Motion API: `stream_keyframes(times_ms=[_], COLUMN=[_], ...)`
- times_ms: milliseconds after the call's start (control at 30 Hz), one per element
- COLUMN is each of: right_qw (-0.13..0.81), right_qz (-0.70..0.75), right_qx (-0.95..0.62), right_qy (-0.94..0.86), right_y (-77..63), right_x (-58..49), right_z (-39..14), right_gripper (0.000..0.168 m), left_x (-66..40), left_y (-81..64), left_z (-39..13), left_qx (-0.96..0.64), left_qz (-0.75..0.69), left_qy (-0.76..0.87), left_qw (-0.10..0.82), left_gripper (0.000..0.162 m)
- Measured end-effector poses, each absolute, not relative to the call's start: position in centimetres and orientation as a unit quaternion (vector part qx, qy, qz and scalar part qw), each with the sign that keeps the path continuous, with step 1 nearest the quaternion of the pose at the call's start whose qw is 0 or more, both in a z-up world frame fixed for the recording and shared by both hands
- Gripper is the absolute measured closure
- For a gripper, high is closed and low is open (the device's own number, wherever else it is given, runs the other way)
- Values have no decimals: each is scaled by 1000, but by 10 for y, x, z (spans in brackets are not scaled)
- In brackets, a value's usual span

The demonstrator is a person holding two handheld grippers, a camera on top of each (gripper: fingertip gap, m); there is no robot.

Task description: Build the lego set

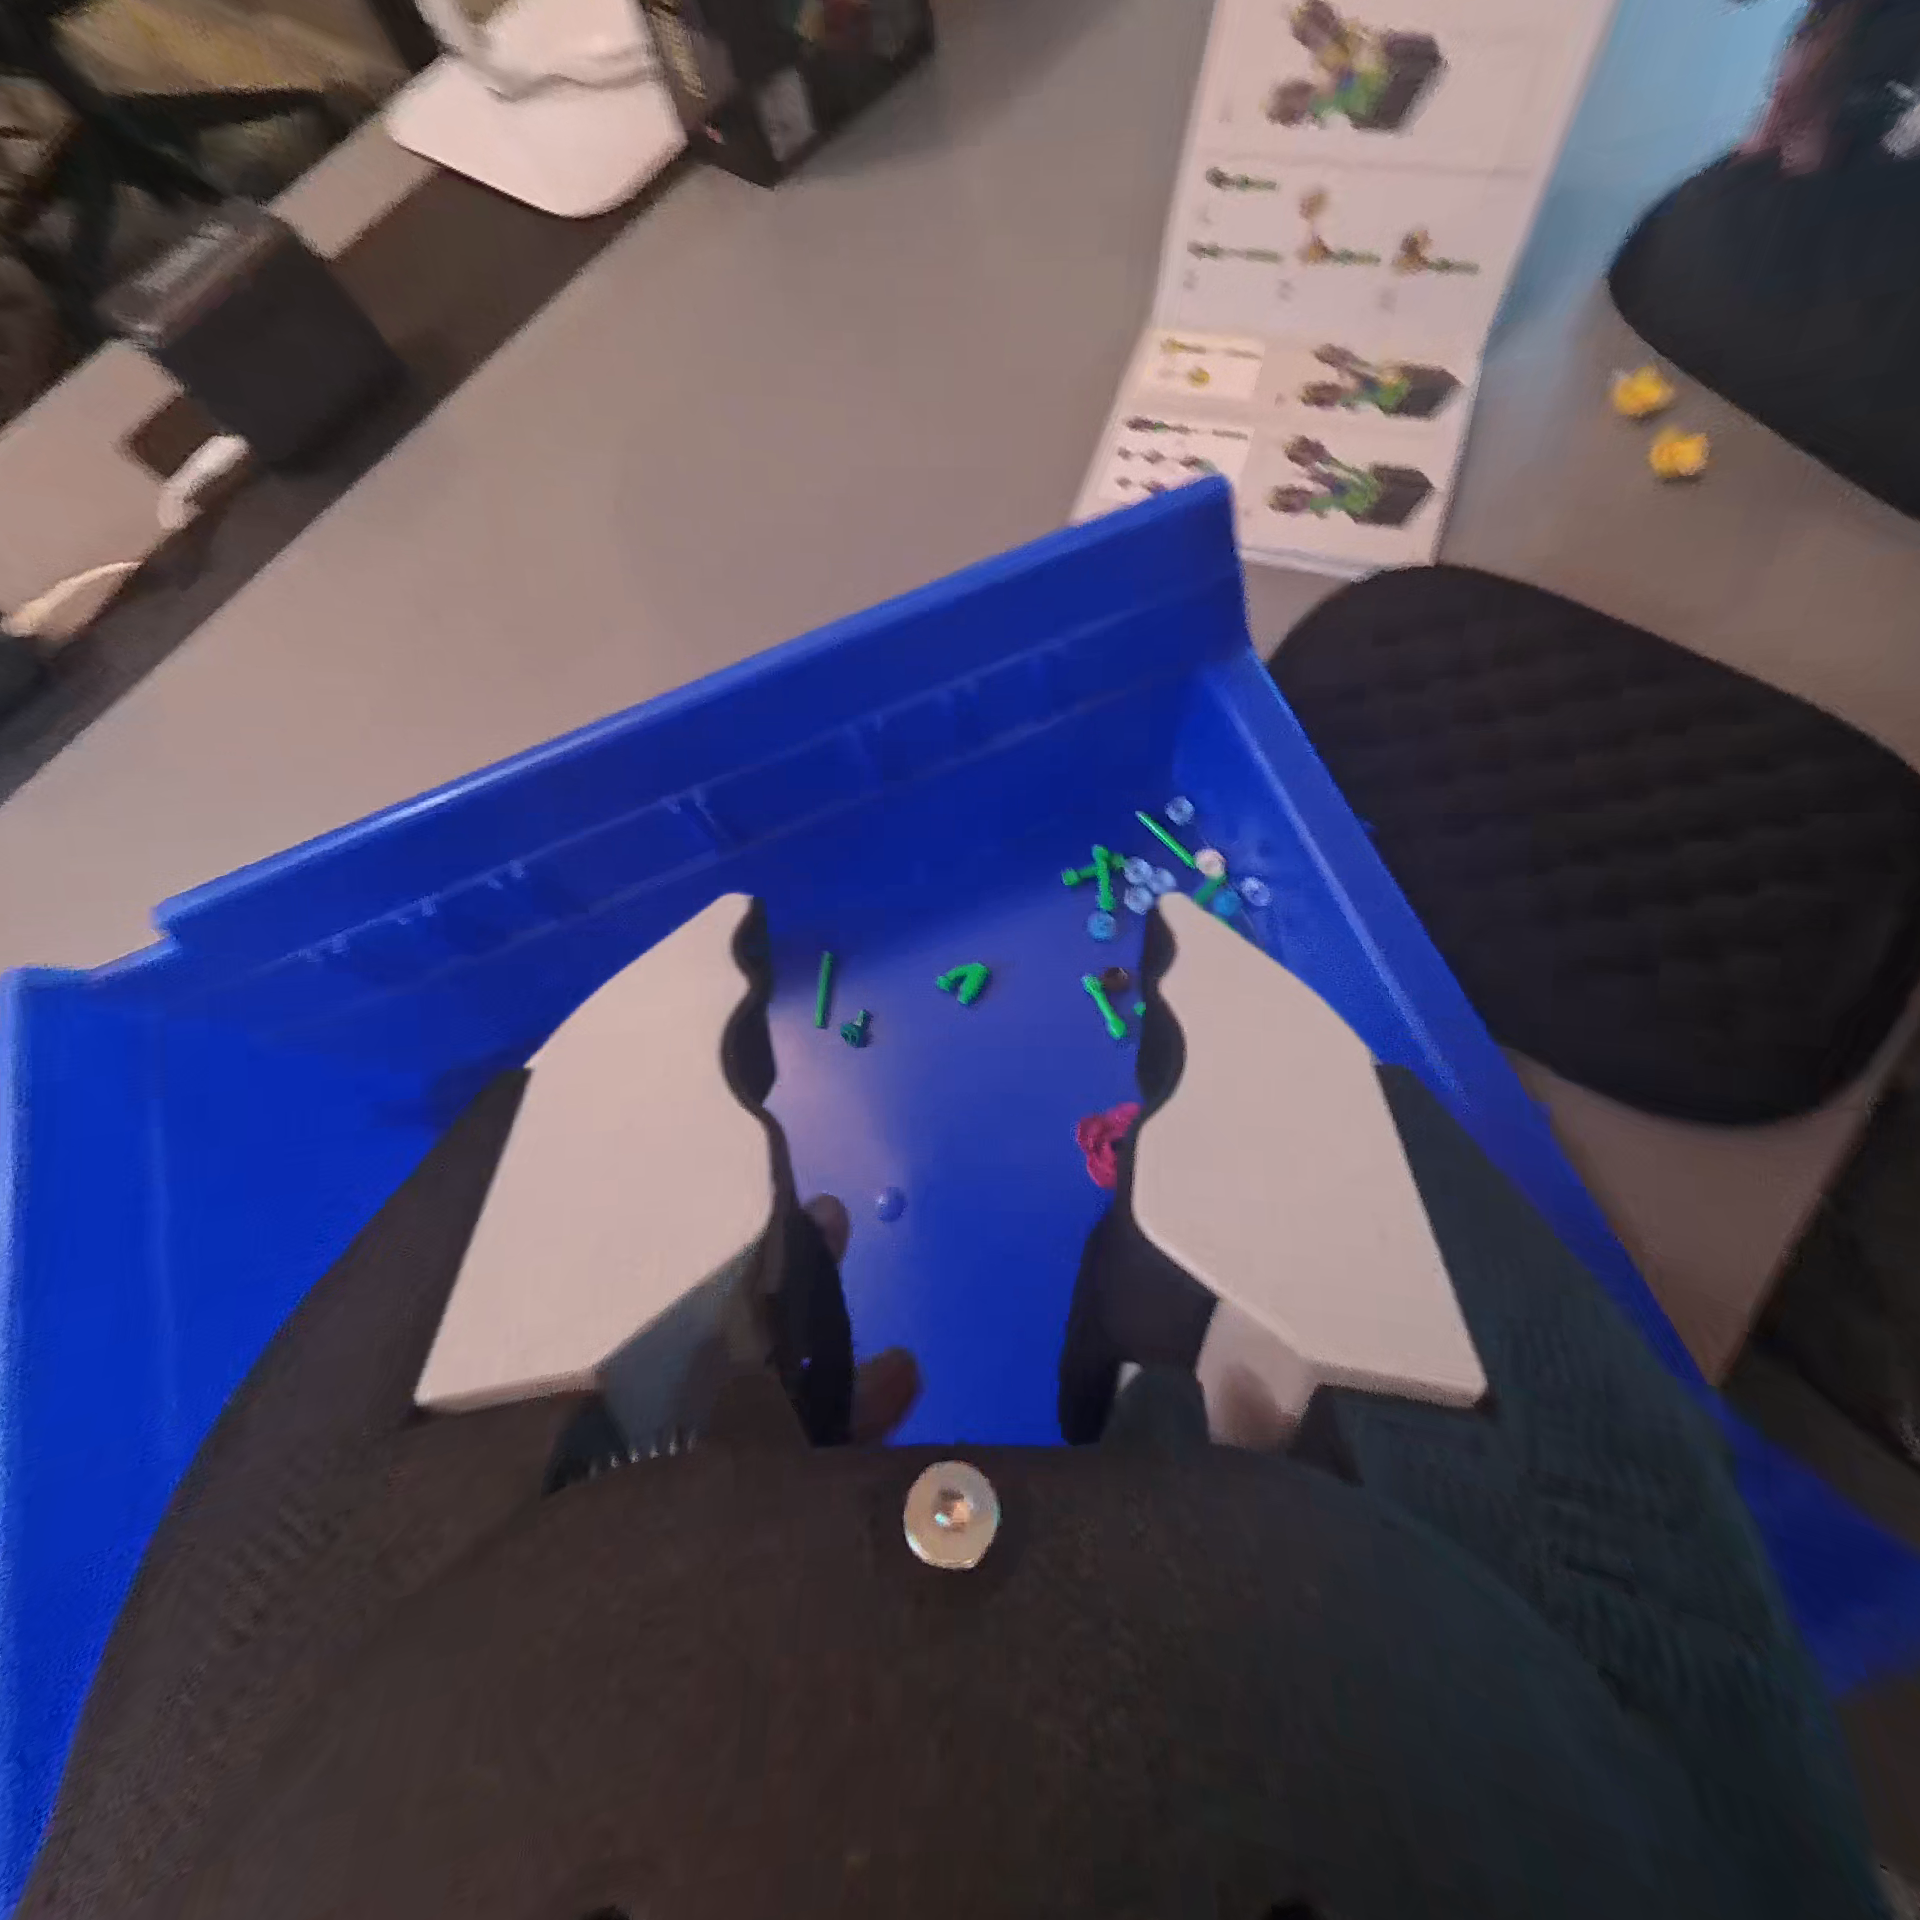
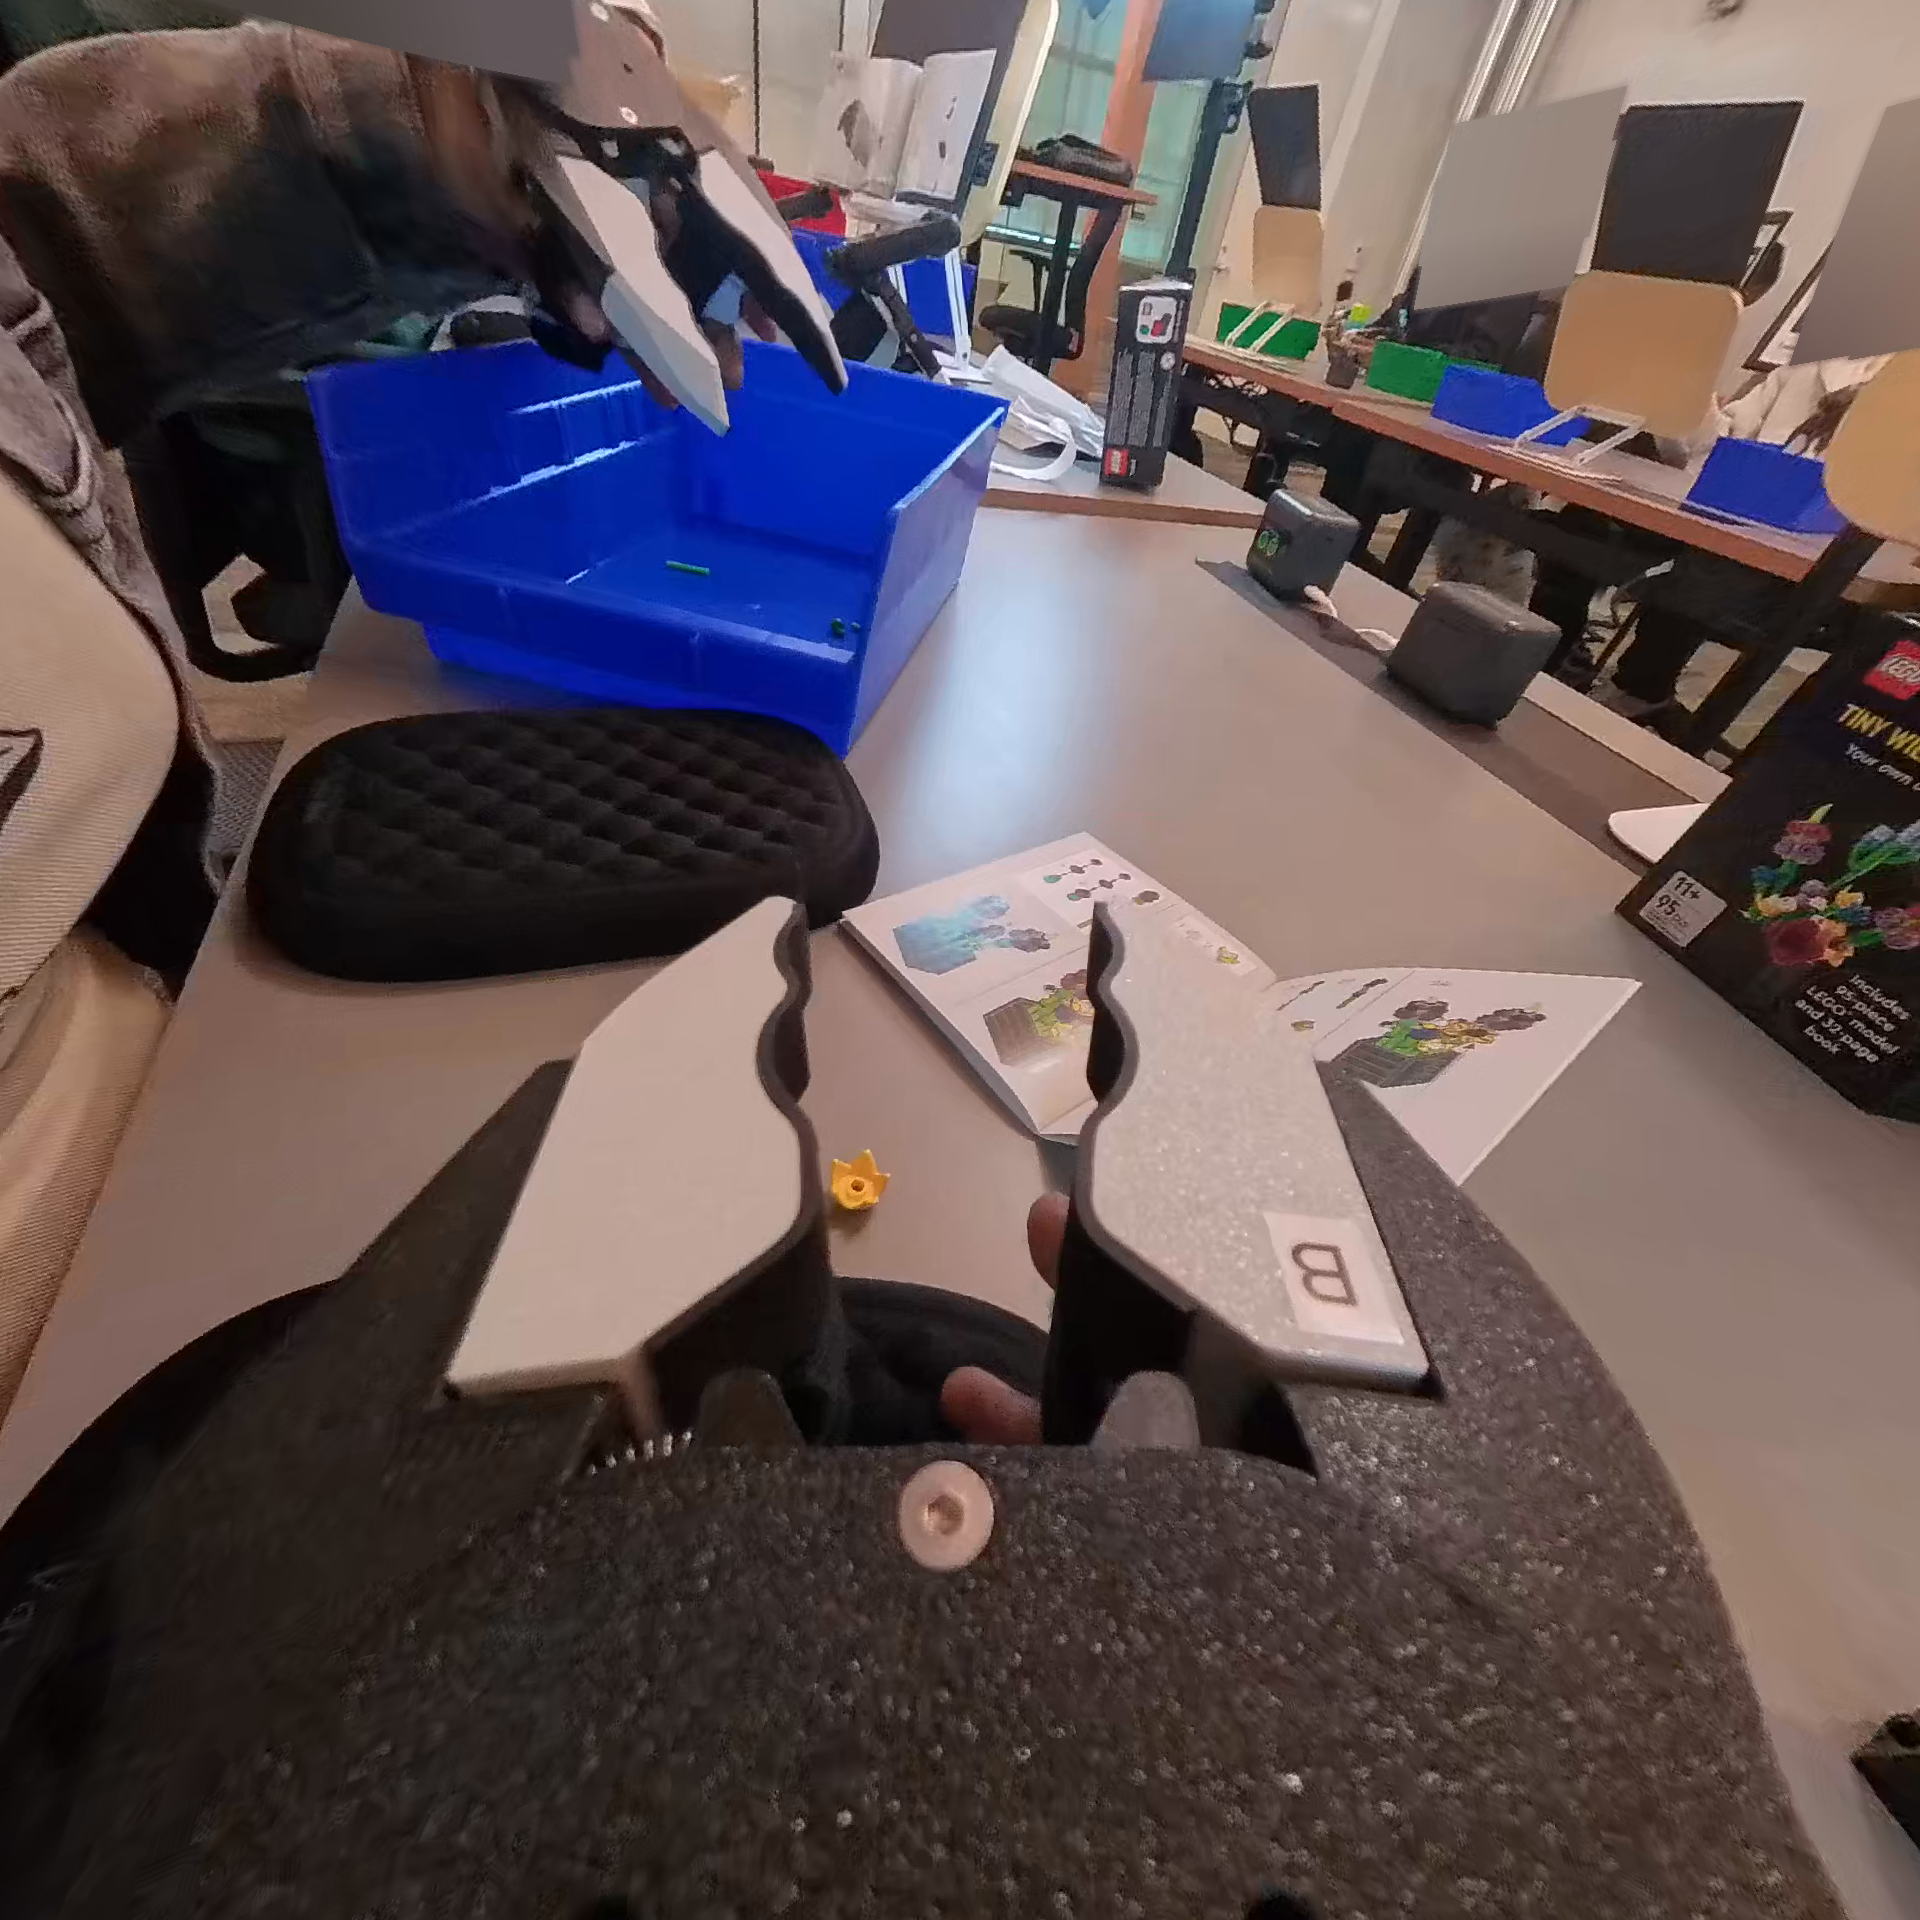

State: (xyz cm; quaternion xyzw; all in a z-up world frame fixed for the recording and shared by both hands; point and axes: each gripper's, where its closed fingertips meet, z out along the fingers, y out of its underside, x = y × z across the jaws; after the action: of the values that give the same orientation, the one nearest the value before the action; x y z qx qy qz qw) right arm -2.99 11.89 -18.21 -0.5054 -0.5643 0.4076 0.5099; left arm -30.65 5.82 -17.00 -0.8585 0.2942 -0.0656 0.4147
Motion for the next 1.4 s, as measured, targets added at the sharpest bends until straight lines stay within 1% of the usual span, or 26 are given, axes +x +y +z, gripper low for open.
stream_keyframes(times_ms=[100,167,233,333,400,733,867,1133,1200,1300,1333,1400], right_qw=[505,500,492,483,481,458,458,470,467,464,464,468], right_qz=[411,413,412,407,404,393,387,387,387,387,387,388], right_qx=[-507,-512,-518,-524,-526,-543,-541,-536,-537,-538,-537,-535], right_qy=[-565,-564,-565,-572,-574,-584,-590,-585,-586,-588,-588,-587], right_y=[119,120,121,120,121,121,119,120,120,120,120,120], right_x=[-30,-31,-32,-33,-34,-38,-38,-37,-38,-38,-38,-38], right_z=[-183,-184,-186,-190,-191,-199,-201,-197,-198,-199,-199,-197], right_gripper=[118,119,119,119,119,119,119,119,119,119,119,119], left_x=[-291,-282,-273,-270,-273,-267,-263,-261,-265,-266,-266,-258], left_y=[38,28,15,3,3,2,8,8,7,4,8,24], left_z=[-184,-200,-220,-247,-258,-262,-258,-266,-269,-268,-265,-244], left_qx=[-824,-805,-796,-780,-767,-750,-729,-721,-726,-749,-766,-808], left_qz=[-120,-134,-148,-131,-104,-131,-142,-157,-150,-163,-164,-198], left_qy=[410,473,525,588,615,632,650,658,657,631,608,522], left_qw=[372,333,262,173,148,148,162,150,135,120,128,190], left_gripper=[129,137,144,145,145,148,150,150,154,154,154,154])
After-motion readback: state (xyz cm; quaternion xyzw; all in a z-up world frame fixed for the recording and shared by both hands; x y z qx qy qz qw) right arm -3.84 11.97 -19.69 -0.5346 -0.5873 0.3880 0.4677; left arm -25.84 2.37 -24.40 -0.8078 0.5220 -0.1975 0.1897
